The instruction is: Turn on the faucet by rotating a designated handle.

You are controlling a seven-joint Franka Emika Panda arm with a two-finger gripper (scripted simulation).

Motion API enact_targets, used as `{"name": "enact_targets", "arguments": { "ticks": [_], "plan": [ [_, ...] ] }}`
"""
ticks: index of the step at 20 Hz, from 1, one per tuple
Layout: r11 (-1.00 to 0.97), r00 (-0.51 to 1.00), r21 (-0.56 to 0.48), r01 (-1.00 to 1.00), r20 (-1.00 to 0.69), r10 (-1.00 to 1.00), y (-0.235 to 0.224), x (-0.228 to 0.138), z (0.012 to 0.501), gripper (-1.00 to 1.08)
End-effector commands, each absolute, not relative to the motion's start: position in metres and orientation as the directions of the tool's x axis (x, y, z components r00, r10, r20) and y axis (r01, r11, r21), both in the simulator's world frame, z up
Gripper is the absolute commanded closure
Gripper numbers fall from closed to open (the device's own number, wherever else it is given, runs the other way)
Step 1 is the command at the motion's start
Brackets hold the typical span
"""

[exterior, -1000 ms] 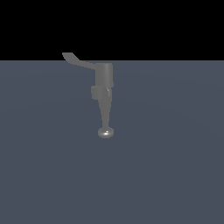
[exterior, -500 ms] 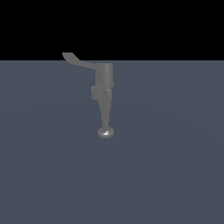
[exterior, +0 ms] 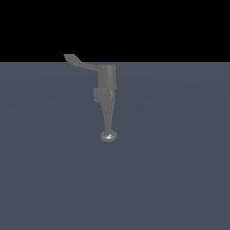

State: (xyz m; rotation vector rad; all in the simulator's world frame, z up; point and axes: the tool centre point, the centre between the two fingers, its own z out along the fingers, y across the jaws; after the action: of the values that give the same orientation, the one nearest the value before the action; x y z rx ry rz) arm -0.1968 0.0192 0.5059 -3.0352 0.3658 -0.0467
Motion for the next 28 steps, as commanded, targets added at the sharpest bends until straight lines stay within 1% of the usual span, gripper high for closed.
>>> {"name": "enact_targets", "arguments": {
  "ticks": [1,14,28],
  "plan": [
    [-0.952,0.956,-0.093,-0.292,0.01,-0.294,0.022,-0.185,0.501,1.08],
    [-0.82,0.825,-0.095,-0.564,-0.042,-0.563,0.04,-0.128,0.471,1.08],
    [-0.593,0.596,-0.059,-0.803,-0.076,-0.8,0.064,-0.071,0.428,1.08]
  ]
}}
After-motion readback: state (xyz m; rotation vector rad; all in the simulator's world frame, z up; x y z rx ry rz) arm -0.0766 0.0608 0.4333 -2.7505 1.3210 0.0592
